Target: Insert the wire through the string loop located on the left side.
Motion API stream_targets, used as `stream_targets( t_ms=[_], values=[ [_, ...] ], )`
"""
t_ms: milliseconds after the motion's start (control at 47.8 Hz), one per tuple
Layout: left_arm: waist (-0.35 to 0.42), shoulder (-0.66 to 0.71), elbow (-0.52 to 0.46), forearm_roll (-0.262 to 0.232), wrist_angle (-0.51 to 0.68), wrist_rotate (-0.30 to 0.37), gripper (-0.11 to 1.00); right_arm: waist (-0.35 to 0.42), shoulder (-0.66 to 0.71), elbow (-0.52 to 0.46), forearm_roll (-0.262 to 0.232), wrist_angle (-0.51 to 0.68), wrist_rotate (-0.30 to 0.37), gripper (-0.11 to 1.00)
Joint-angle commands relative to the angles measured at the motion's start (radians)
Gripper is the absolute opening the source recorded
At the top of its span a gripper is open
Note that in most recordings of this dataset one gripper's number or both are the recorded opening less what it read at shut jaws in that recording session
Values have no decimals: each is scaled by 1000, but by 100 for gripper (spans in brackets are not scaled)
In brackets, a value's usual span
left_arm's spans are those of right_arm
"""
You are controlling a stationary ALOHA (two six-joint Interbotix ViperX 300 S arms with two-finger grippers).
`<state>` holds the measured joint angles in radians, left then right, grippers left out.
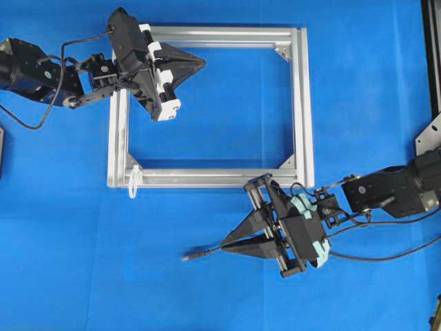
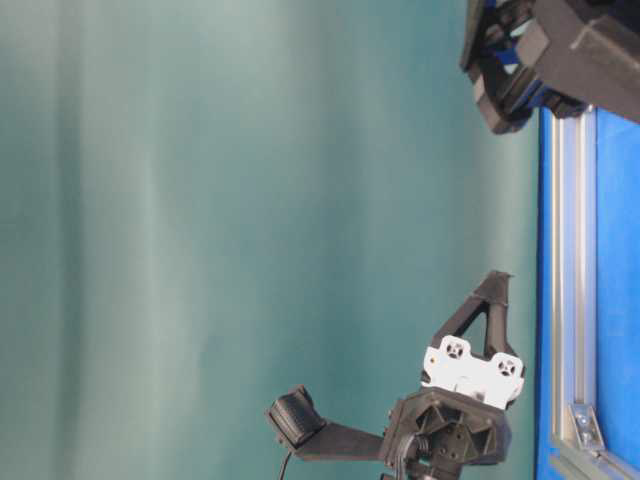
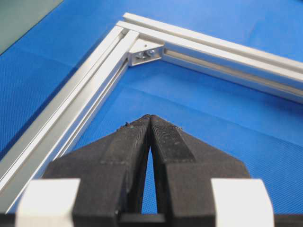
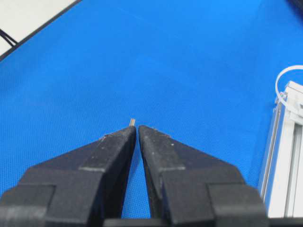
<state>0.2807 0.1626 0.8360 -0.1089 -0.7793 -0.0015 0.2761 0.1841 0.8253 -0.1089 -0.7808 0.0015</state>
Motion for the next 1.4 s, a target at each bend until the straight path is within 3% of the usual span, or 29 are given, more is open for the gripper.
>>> stream_targets(
  t_ms=[0, 209, 649, 816, 1067, 1151, 1381],
  values=[
    [-6, -43, -17, 18, 3, 0, 0, 9, -51, -9, 2, -6, 5, 0],
    [-6, -44, -21, 21, 8, 0, 0, 11, -51, -11, 2, -5, 14, -11],
    [-6, -44, -20, 23, 17, 2, 0, 11, -52, -9, 2, 34, 72, -6],
    [-6, -44, -20, 21, 20, 2, 0, 11, -51, -11, 5, 40, 95, 16],
    [-6, -46, -15, 21, 29, 2, 0, 11, -51, -6, 49, 25, 97, 85],
    [-6, -48, -15, 21, 29, 2, 0, 12, -51, -6, 52, 26, 98, 81],
    [-5, -48, -15, 21, 32, 2, 0, 18, 12, -28, 103, 26, 100, 84]
  ],
)
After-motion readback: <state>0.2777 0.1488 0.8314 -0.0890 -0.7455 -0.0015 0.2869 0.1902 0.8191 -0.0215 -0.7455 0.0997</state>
